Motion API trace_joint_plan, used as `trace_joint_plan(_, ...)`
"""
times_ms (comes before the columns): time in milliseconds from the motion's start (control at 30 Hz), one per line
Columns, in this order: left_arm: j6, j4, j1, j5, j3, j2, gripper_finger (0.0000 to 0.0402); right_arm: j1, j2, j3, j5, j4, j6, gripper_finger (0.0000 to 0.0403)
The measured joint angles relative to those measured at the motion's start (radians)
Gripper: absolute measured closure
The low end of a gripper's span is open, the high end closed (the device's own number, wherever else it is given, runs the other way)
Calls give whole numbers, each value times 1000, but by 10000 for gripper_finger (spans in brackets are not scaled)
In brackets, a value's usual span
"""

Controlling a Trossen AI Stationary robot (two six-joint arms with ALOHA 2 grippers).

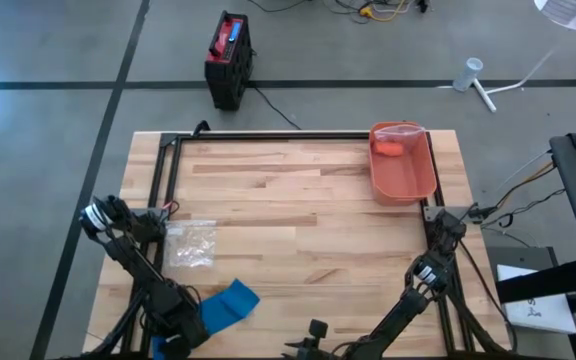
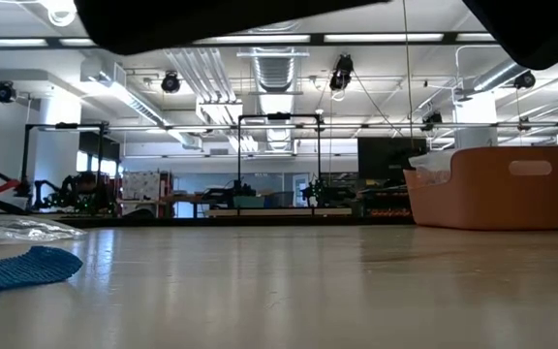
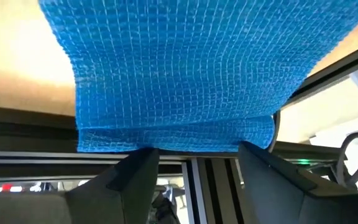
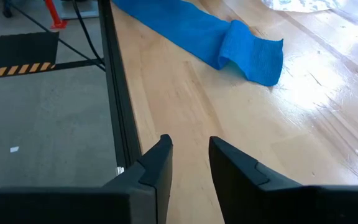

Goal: Roll bandage
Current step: Roll the blue bandage

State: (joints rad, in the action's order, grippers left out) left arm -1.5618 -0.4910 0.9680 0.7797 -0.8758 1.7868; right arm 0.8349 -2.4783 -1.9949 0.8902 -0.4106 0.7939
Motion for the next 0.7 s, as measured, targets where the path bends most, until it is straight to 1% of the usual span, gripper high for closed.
trace_joint_plan(133,14,-9,-18,-11,3,-4,187,0,0,0,0,0,0,297)
trace_joint_plan(467,140,-43,-92,-14,2,-5,187,-10,0,-4,0,-7,1,290)
trace_joint_plan(600,173,-52,-106,-16,2,-6,187,-45,10,-12,-9,-16,-32,287)
trace_joint_plan(700,173,-53,-107,-18,2,-7,187,-99,17,-13,-60,-25,-69,278)
